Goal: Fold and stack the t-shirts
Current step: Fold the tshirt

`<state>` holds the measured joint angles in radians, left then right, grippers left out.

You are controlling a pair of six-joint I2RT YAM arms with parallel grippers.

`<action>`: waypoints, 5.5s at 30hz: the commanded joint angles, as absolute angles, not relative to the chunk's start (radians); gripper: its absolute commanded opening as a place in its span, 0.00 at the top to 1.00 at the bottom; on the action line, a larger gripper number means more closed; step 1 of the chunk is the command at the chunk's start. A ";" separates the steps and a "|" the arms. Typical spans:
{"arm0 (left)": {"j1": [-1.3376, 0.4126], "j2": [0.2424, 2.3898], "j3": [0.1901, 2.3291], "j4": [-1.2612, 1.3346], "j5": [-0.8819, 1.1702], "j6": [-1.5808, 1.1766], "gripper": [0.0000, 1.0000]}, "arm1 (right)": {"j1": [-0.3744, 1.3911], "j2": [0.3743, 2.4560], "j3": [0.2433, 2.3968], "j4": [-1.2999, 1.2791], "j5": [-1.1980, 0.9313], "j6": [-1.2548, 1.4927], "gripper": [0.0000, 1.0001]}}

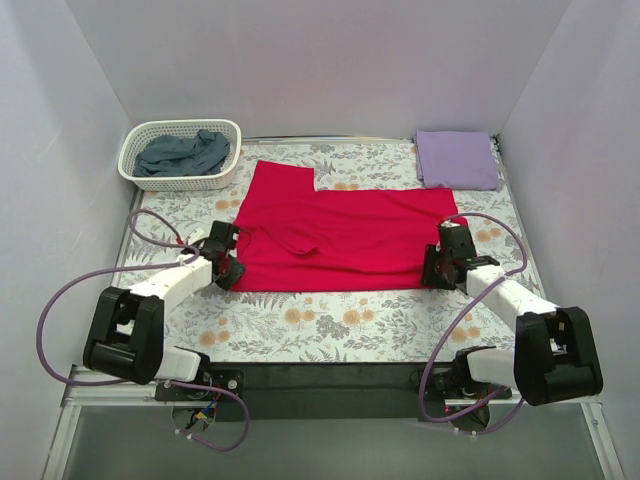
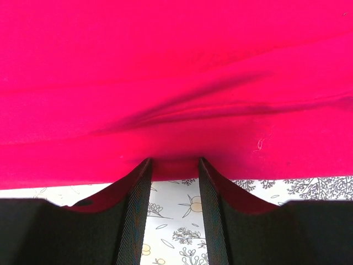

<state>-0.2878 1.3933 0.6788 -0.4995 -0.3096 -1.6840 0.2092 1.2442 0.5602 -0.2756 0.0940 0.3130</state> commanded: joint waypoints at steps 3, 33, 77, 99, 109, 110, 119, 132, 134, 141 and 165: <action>-0.187 1.396 0.578 -0.621 -0.339 -1.736 0.74 | 0.190 1.233 0.526 -0.379 0.023 0.362 0.60; -0.420 1.181 0.720 -0.641 -0.273 -1.560 0.47 | 0.327 1.239 0.699 -0.414 -0.081 0.344 0.63; -0.445 1.204 0.690 -0.634 -0.273 -1.572 0.49 | 0.420 1.437 0.910 -0.215 -0.198 0.154 0.59; -0.232 1.187 0.646 -0.621 -0.288 -1.502 0.25 | 0.991 1.884 1.362 -0.150 0.012 -0.376 0.50; -0.232 1.227 0.637 -0.624 -0.262 -1.522 0.27 | 1.019 2.048 1.505 -0.153 0.020 -0.429 0.52; -0.232 1.230 0.635 -0.626 -0.261 -1.520 0.27 | 1.019 2.055 1.511 -0.153 0.023 -0.433 0.52; -0.232 1.236 0.635 -0.630 -0.267 -1.517 0.27 | 1.005 2.103 1.551 -0.150 0.098 -0.422 0.63; -0.232 1.247 0.637 -0.630 -0.267 -1.511 0.28 | 0.810 2.138 1.562 -0.127 -0.126 -0.144 0.71; -0.232 1.243 0.635 -0.632 -0.267 -1.509 0.28 | 0.773 2.149 1.559 -0.129 -0.136 -0.075 0.71; -0.232 1.223 0.652 -0.627 -0.256 -1.488 0.28 | 0.707 2.051 1.496 -0.127 -0.160 0.021 0.68; -0.374 1.497 1.014 -0.506 -0.130 -1.459 0.57 | 0.230 1.272 0.698 -0.305 0.054 0.272 0.61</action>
